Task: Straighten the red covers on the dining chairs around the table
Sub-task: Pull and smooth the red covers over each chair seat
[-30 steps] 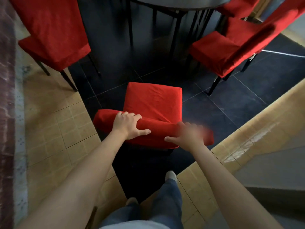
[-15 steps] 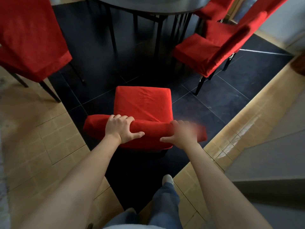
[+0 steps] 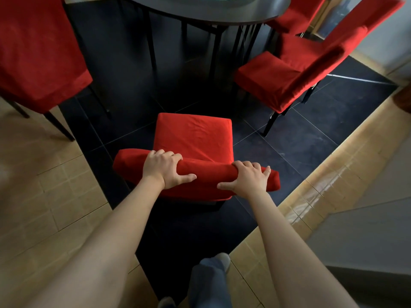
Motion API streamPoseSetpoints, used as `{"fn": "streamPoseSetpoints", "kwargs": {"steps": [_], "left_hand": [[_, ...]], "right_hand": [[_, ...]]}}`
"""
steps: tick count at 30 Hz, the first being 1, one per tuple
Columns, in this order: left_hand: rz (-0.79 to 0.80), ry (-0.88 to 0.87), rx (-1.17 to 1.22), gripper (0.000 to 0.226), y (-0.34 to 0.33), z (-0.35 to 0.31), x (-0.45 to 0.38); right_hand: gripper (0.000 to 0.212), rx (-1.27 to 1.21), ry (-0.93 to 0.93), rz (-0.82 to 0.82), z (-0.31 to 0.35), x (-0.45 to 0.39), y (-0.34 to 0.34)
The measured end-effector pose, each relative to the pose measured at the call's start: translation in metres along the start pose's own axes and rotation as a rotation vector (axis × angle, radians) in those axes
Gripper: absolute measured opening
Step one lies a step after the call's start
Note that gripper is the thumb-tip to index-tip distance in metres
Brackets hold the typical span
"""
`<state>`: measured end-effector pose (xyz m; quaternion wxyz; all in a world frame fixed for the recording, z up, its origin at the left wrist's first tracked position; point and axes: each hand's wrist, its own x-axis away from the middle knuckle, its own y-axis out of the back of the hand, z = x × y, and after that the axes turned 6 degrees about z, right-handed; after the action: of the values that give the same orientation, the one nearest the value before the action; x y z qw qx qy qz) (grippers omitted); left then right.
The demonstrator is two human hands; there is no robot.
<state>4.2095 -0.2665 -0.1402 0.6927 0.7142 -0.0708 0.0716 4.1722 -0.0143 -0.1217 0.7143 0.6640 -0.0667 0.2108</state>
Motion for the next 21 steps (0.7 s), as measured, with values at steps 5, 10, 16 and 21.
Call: {"fn": "streamPoseSetpoints", "kwargs": {"steps": [5,10,16,21], "left_hand": [[0.007,0.006,-0.004,0.1,0.01,-0.002,-0.038],[0.006,0.017,-0.004,0.1,0.021,-0.003,-0.088],[0.016,0.039,-0.007,0.1,0.034,-0.005,-0.147],[0.027,0.064,-0.001,0.1,0.045,-0.005,-0.19]], "right_hand": [[0.095,-0.002,0.002,-0.011,-0.008,-0.037,0.017],[0.095,-0.007,0.004,-0.025,-0.017,-0.087,0.035],[0.098,0.006,0.01,-0.014,-0.031,-0.147,0.058],[0.099,0.009,0.028,-0.002,-0.039,-0.192,0.077]]}}
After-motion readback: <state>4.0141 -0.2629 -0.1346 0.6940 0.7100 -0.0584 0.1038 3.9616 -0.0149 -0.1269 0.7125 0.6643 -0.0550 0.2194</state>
